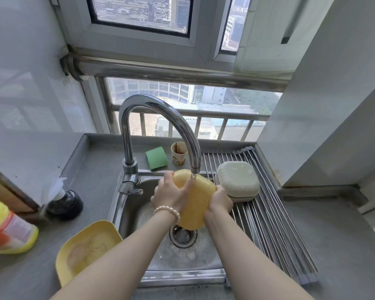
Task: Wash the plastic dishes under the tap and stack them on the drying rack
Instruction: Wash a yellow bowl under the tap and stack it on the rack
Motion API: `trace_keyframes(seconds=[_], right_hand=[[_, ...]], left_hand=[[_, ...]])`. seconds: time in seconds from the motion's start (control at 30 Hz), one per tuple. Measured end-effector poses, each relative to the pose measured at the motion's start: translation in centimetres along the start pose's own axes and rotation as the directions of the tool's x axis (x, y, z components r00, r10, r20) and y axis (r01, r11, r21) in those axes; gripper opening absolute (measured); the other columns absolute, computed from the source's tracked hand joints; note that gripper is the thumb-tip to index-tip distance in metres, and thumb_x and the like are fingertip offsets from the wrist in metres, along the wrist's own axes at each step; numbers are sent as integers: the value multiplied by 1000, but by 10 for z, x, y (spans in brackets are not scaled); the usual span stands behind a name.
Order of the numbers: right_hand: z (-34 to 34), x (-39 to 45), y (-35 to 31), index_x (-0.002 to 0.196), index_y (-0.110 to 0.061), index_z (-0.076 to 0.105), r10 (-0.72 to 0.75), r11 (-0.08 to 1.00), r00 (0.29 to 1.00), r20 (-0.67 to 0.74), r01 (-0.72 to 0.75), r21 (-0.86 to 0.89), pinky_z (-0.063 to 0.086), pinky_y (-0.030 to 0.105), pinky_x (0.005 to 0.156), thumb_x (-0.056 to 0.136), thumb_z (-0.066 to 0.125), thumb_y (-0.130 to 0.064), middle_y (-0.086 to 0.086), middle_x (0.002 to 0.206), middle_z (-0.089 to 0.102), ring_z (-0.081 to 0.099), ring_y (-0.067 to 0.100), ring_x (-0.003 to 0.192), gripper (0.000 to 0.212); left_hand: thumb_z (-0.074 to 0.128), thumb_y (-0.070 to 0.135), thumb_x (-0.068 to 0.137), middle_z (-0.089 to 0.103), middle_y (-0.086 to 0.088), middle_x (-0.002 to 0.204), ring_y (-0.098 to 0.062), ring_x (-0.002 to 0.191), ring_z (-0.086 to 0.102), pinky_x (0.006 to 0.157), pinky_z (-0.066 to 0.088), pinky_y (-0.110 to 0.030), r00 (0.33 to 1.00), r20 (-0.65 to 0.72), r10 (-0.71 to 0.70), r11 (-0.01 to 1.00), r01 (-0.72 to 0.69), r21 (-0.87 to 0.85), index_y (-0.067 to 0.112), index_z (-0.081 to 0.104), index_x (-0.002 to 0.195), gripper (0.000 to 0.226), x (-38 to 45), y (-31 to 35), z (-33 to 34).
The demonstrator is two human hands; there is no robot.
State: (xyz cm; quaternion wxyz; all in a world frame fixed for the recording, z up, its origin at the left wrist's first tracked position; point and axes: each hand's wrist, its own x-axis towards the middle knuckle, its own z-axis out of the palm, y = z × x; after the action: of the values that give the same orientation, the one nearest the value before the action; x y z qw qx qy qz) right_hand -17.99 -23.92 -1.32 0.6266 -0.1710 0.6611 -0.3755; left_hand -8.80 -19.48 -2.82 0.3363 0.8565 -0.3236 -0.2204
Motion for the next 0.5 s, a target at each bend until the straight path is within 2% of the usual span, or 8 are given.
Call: trace_keyframes(seconds=[0.07, 0.13, 0.2, 0.27, 0.33, 0.37, 0.5], right_hand=[[1, 0, 1, 72, -8, 57, -74, 997, 997, 5, 74, -17, 54, 40, 70, 91, 56, -24, 9, 78, 64, 61, 25, 69, 25], [2, -1, 4, 70, -9, 57, -269, 954, 962, 38, 272, -126, 50, 38, 71, 96, 50, -29, 5, 74, 62, 59, 22, 68, 33], [-1, 2, 10, 75, -9, 57, -508, 780, 851, 135, 521, -347, 47, 38, 71, 99, 39, -34, 4, 71, 60, 58, 23, 69, 39], [-7, 7, 15, 80, -13, 52, -649, 523, 715, 261, 668, -529, 45, 38, 71, 99, 30, -34, 2, 73, 56, 56, 25, 72, 36], [-13, 11, 19, 78, -17, 45, -682, 325, 615, 396, 740, -589, 44, 39, 70, 98, 32, -31, 0, 73, 52, 53, 24, 72, 28], [-12, 12, 20, 77, -17, 45, -667, 273, 592, 453, 759, -591, 44, 39, 70, 99, 34, -28, -1, 73, 52, 53, 24, 71, 27], [3, 0, 13, 79, -16, 52, -605, 205, 595, 529, 759, -618, 42, 35, 70, 101, 31, -30, 7, 80, 62, 58, 27, 79, 33]], left_hand=[[43, 82, 73, 55, -2, 100, -24, 90, 57, 78, 50, -37, 1000, 8, 4, 999, -4, -43, 22, 44, 116, 73, -1, -1, -1], [40, 80, 69, 56, 0, 81, -21, 75, 56, 65, 44, -30, 1000, -17, -4, 993, 2, -121, 21, 48, 104, 69, 1, 0, -5], [31, 77, 71, 54, 2, 69, -19, 65, 52, 59, 36, -28, 996, -85, -13, 992, 2, -127, 20, 48, 89, 63, 4, 2, -8], [25, 70, 81, 54, 0, 65, -22, 64, 53, 58, 33, -28, 990, -139, 12, 999, -19, -46, 18, 48, 79, 57, 5, 5, -10], [24, 58, 83, 55, 0, 62, -22, 64, 54, 57, 32, -27, 987, -135, 83, 995, -76, 61, 17, 53, 74, 51, 5, 6, -11], [27, 55, 86, 55, 0, 62, -22, 63, 53, 57, 32, -27, 986, -119, 119, 989, -107, 104, 16, 55, 73, 49, 5, 6, -11], [36, 43, 95, 59, -1, 66, -23, 69, 55, 61, 33, -28, 986, -84, 142, 979, -127, 162, 17, 56, 70, 42, 2, 11, -8]])
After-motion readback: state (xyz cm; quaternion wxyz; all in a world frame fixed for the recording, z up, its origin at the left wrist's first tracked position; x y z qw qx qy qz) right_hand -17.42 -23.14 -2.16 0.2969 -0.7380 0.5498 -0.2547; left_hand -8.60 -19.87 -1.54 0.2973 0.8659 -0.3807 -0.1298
